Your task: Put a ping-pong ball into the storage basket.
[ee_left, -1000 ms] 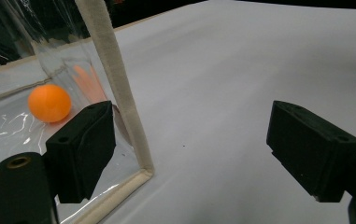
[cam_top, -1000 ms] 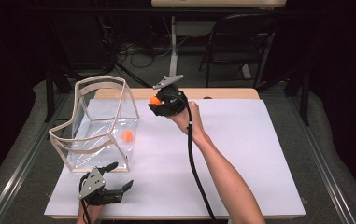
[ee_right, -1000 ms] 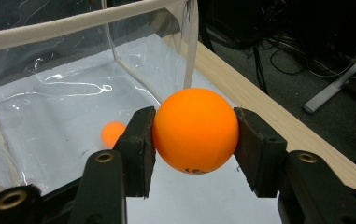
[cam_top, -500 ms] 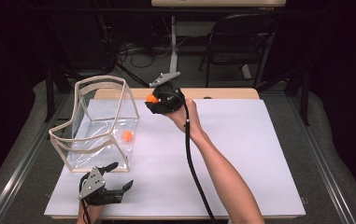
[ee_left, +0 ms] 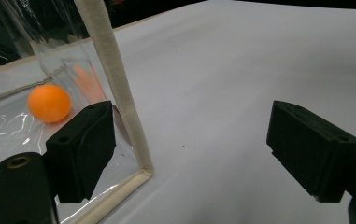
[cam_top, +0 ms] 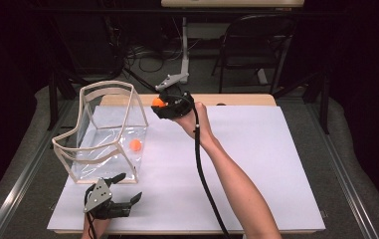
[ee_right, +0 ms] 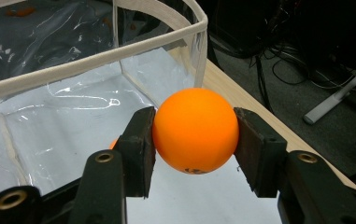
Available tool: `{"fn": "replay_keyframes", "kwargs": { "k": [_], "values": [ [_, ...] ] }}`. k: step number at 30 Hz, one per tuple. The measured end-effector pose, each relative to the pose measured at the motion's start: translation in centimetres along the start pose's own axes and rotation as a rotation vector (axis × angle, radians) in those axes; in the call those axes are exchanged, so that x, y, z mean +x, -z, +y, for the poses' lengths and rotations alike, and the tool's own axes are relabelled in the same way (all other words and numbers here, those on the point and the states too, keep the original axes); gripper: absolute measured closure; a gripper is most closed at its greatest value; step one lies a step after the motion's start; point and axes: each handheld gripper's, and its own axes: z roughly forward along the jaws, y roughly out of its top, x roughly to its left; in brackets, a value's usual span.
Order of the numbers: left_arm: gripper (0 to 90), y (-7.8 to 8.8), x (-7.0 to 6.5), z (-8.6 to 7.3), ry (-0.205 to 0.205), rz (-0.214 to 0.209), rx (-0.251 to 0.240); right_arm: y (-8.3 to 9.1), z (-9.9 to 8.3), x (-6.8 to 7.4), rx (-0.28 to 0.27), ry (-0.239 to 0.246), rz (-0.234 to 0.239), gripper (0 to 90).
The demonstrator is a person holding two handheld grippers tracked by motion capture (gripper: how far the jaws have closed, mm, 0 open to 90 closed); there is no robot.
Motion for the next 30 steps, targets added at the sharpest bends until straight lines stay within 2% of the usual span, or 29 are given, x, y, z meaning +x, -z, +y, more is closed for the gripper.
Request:
{"fn": "replay_keyframes", "kwargs": {
  "k": [19,30],
  "values": [
    [15.7,0.0,0.1,0.0,0.0,0.0,-0.004,-0.3,1.5,0.8,-0.014,0.011,0.022,51.2],
    [15.7,0.0,0.1,0.0,0.0,-0.003,-0.003,-0.3,2.7,1.5,-0.022,0.032,0.031,51.1]
  ]
}}
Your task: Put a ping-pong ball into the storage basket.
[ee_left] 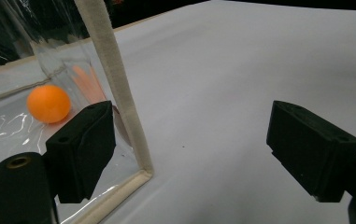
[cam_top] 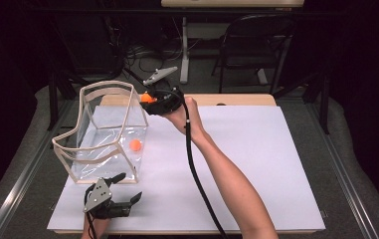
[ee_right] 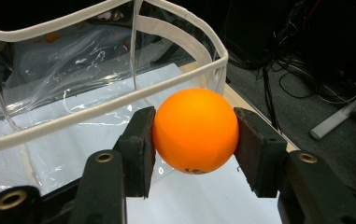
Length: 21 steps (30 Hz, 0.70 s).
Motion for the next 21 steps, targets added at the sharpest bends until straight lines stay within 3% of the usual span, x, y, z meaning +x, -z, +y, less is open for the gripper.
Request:
{"fn": "replay_keyframes", "kwargs": {
  "k": [21],
  "values": [
    [15.7,0.1,0.0,0.0,0.0,-0.001,-0.003,-0.7,1.9,1.3,-0.01,0.019,0.028,51.1]
  ]
}}
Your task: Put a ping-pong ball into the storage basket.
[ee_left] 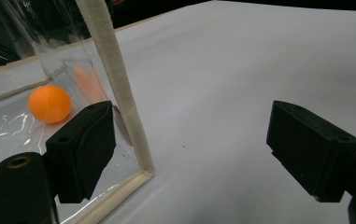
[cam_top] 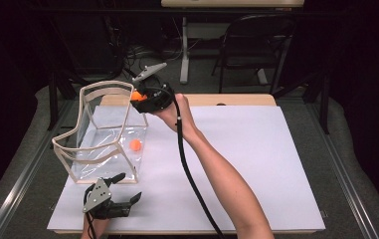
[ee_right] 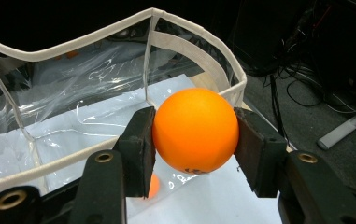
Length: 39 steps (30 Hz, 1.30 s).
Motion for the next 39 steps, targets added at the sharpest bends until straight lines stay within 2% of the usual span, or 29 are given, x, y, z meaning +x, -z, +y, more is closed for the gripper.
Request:
{"fn": "replay_keyframes", "kwargs": {
  "k": [39],
  "values": [
    [15.7,0.2,0.1,0.0,0.0,-0.003,0.0,-2.0,2.3,1.7,0.005,0.023,0.037,50.9]
  ]
}}
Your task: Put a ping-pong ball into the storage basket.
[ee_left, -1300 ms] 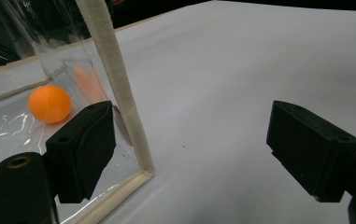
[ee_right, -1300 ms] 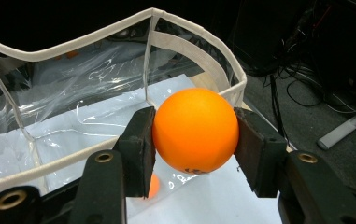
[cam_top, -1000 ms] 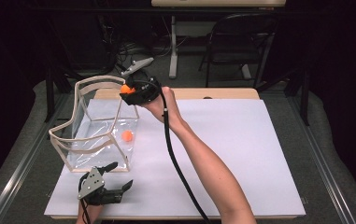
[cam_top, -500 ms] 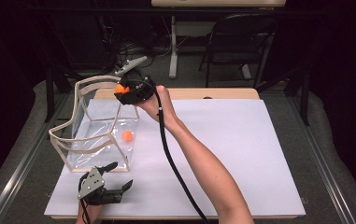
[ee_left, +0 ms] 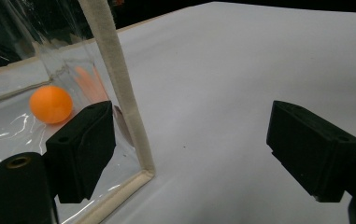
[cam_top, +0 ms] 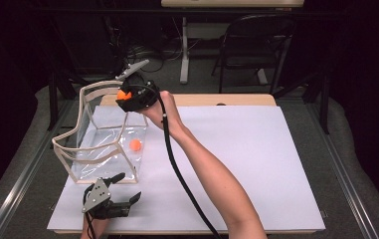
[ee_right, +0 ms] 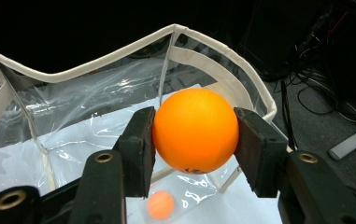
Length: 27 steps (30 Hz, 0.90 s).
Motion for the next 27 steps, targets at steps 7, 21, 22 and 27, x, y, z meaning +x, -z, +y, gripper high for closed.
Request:
{"fn": "replay_keyframes", "kwargs": {
  "k": [7,21,22,27],
  "values": [
    [15.7,0.0,0.0,0.0,0.0,0.0,0.0,-0.6,0.4,0.5,0.002,0.011,0.007,51.0],
    [15.7,0.0,0.0,0.0,0.002,0.0,-0.003,-1.5,0.8,1.1,0.019,0.015,0.018,50.9],
    [15.7,0.0,0.0,0.0,0.002,0.0,-0.002,-1.6,0.8,1.1,0.018,0.015,0.018,50.9],
    [15.7,0.0,0.0,0.0,0.002,0.0,-0.003,-2.0,0.9,1.2,0.026,0.015,0.019,50.9]
  ]
}}
